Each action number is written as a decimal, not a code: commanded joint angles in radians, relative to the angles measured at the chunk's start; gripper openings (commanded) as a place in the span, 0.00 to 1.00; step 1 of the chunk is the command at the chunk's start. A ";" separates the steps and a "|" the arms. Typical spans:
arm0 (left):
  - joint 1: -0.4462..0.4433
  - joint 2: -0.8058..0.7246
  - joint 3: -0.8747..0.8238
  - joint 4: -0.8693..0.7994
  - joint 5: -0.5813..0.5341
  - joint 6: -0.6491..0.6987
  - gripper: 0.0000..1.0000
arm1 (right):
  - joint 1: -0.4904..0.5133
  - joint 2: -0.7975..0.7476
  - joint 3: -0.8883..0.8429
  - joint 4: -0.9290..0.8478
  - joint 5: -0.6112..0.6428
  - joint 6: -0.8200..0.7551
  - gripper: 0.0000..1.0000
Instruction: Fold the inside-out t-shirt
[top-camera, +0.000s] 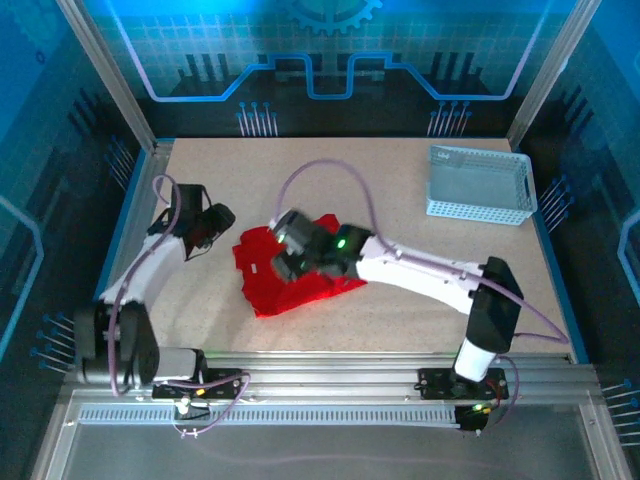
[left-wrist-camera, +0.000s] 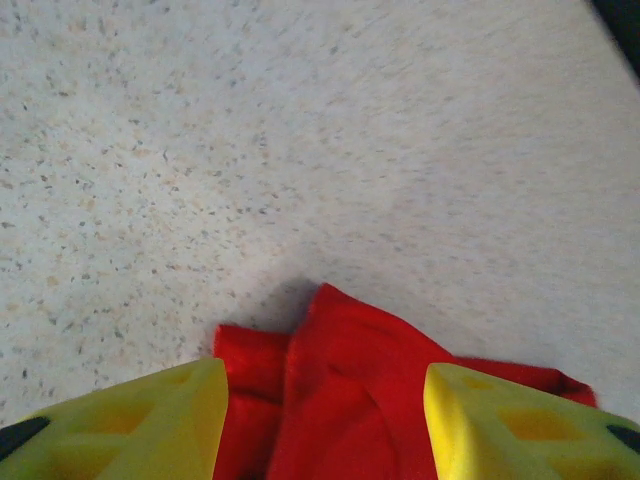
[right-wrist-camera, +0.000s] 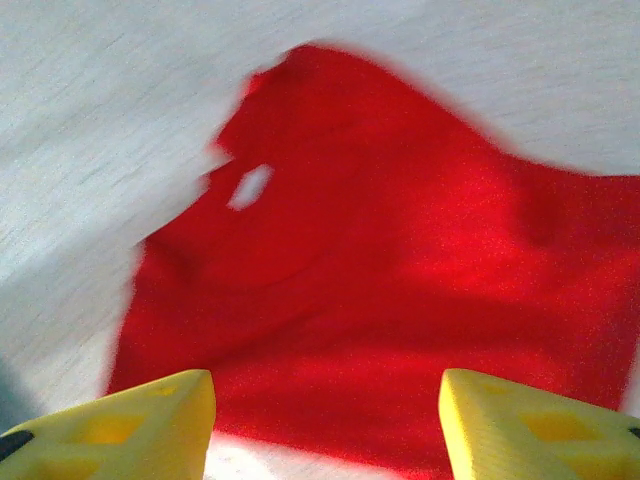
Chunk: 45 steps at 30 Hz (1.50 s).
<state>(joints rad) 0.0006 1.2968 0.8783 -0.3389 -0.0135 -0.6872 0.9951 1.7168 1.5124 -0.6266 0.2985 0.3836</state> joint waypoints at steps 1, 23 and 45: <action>-0.097 -0.040 -0.061 -0.052 -0.023 -0.038 0.53 | -0.142 0.081 -0.017 0.021 -0.069 -0.041 0.62; -0.302 0.286 -0.126 0.150 0.042 -0.075 0.39 | -0.428 0.261 -0.141 0.123 -0.164 0.158 0.37; -0.418 0.350 0.361 -0.165 -0.141 0.086 0.63 | -0.467 -0.155 -0.266 0.043 -0.202 0.113 0.66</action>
<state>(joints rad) -0.4381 1.7775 1.3865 -0.4812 -0.0216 -0.4782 0.5842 1.4296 1.1549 -0.5781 0.1547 0.6754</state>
